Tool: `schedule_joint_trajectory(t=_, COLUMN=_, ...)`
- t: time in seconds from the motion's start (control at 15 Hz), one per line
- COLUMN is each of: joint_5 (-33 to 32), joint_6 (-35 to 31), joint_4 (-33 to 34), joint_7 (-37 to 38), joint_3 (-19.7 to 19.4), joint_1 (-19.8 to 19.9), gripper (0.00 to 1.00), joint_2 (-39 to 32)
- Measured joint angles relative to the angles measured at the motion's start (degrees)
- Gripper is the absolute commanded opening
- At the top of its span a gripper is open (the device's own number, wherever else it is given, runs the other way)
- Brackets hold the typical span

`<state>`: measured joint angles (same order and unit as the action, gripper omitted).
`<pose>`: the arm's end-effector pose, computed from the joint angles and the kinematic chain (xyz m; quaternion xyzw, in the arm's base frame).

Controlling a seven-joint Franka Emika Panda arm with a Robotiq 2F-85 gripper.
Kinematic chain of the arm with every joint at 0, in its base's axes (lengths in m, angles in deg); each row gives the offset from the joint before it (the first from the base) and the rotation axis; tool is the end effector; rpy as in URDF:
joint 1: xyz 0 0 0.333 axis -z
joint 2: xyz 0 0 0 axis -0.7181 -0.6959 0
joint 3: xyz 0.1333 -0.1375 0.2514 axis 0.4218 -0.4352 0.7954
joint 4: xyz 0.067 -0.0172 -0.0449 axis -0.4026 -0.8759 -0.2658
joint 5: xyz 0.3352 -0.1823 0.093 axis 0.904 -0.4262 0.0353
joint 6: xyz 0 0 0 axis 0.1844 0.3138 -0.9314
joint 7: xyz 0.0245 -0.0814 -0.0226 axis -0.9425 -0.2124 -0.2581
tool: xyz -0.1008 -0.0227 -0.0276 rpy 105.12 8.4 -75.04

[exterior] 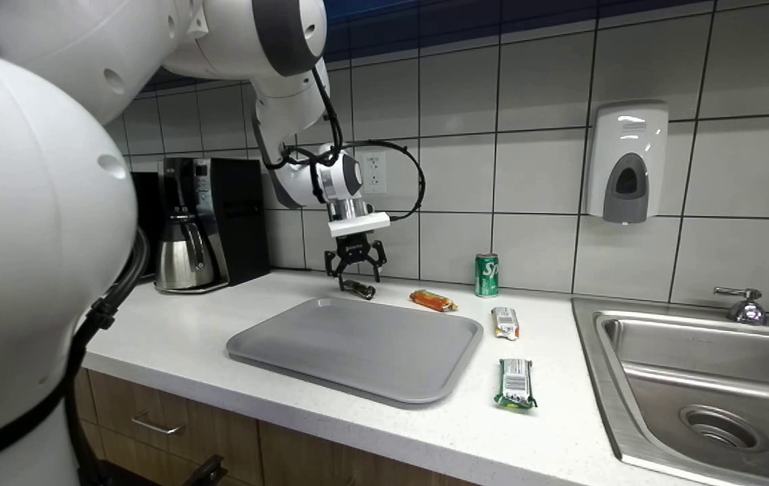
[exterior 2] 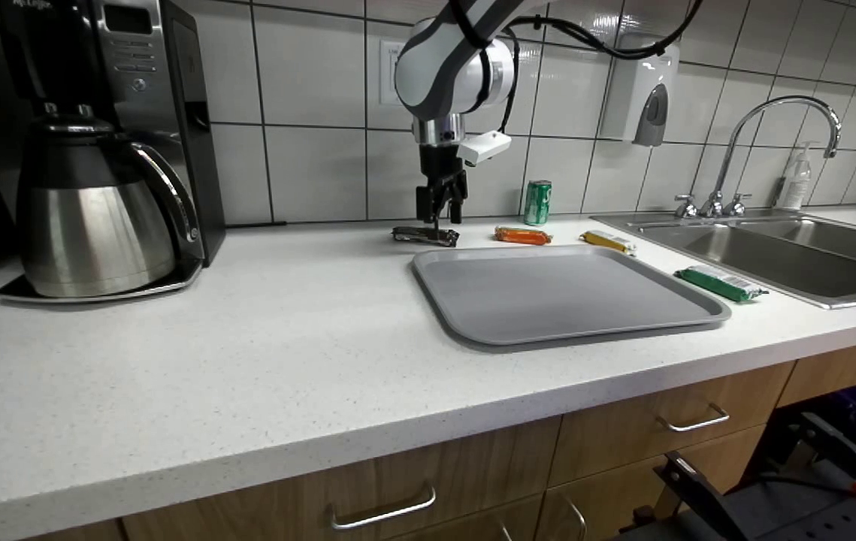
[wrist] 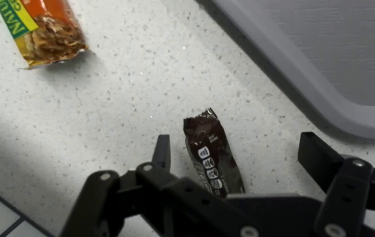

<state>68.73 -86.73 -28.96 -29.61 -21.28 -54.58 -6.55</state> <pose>0.7102 0.1485 0.2378 0.9238 0.3745 -0.0043 0.0800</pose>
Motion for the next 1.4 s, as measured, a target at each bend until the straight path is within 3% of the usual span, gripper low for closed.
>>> schedule_joint_trajectory(t=0.67, joint_5=0.00, joint_6=0.01, joint_4=8.78, joint_7=-0.30, joint_3=0.00, joint_1=-0.92, gripper=1.00, joint_2=-6.51)
schedule_joint_trajectory(t=0.73, joint_5=0.00, joint_6=0.01, joint_4=9.40, joint_7=-0.35, joint_3=0.00, joint_1=-0.95, gripper=0.92, joint_2=-6.87)
schedule_joint_trajectory(t=0.8, joint_5=0.00, joint_6=0.01, joint_4=9.96, joint_7=-0.39, joint_3=0.00, joint_1=-0.97, gripper=0.74, joint_2=-7.19)
schedule_joint_trajectory(t=1.4, joint_5=0.00, joint_6=0.04, joint_4=12.07, joint_7=-0.52, joint_3=0.00, joint_1=-1.11, gripper=0.05, joint_2=-8.24)
